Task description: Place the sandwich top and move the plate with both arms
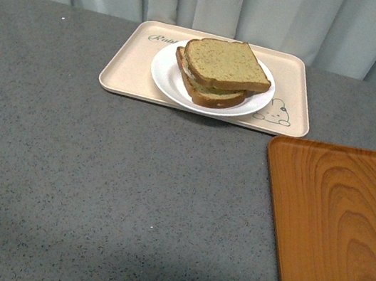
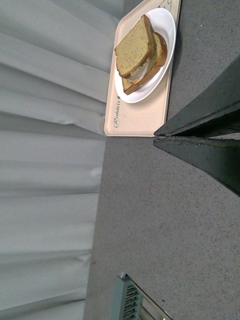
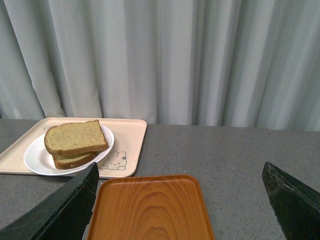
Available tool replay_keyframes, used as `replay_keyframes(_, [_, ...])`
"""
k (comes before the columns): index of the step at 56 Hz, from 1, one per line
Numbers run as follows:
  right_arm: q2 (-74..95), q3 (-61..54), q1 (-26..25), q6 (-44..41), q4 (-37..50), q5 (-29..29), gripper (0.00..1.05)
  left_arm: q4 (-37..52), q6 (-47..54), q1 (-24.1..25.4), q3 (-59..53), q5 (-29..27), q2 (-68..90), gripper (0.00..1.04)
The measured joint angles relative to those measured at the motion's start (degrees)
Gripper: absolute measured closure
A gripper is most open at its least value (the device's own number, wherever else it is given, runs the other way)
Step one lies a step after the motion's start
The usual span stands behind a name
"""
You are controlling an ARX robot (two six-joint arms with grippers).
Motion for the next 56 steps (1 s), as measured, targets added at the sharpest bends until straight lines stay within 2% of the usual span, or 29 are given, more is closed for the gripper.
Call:
replay_keyframes(35, [0.0, 0.0, 0.0, 0.0, 0.0, 0.0, 0.09, -19.28, 0.15, 0.0, -0.02, 0.0, -20.76, 1.01])
replay_keyframes(56, [0.0, 0.0, 0.0, 0.0, -0.02, 0.0, 0.09, -25.9, 0.15, 0.0, -0.02, 0.0, -27.54, 1.01])
